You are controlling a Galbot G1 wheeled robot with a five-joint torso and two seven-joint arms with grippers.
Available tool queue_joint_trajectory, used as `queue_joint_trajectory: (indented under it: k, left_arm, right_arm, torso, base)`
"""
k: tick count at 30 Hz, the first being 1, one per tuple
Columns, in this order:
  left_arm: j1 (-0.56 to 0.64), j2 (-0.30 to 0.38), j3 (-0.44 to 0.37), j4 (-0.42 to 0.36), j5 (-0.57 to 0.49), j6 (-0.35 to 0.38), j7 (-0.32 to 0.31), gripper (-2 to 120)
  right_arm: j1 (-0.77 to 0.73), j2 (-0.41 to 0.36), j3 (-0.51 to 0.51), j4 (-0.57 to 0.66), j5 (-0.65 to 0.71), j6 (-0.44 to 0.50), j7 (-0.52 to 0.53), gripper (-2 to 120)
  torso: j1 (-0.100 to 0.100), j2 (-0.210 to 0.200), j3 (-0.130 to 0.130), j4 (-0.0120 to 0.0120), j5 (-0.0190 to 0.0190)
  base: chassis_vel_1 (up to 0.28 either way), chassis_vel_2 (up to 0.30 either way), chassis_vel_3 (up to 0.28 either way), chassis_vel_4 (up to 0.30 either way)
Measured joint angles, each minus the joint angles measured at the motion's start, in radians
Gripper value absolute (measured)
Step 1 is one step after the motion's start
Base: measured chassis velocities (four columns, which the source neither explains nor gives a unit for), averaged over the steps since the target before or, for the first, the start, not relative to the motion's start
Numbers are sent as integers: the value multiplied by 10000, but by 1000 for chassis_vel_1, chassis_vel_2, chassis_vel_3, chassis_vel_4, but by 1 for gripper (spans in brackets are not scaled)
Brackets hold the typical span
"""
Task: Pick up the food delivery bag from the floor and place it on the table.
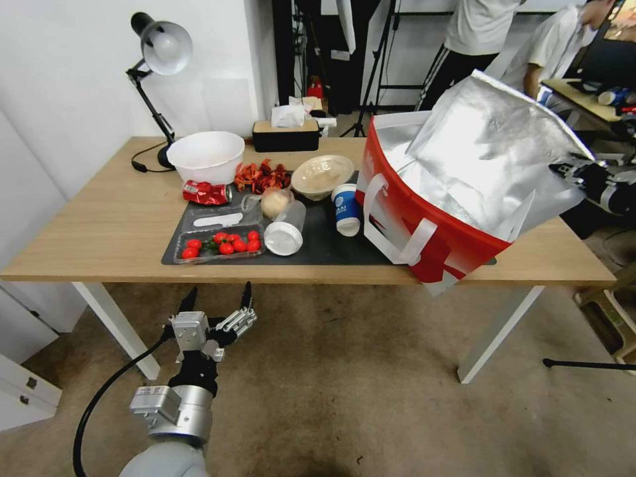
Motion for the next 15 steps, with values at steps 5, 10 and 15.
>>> queue_joint_trajectory:
  k: [5, 10, 15]
  left_arm:
    - [-20, 15, -2, 0, -6, 0, 0, 100]
    - [-20, 0, 4, 4, -5, -3, 0, 100]
    - [-23, -17, 17, 4, -1, -6, 0, 100]
  right_arm:
    - [210, -161, -104, -125, 69, -129, 475, 0]
    - [314, -281, -139, -164, 162, -197, 857, 0]
    - [338, -331, -143, -209, 204, -237, 1018, 0]
  torso:
    - [-1, 0, 0, -1, 0]
    - [0, 0, -1, -1, 0]
    - [0, 0, 0, -1, 0]
  base:
    - [0, 0, 0, 0]
    - [0, 0, 0, 0]
    - [0, 0, 0, 0]
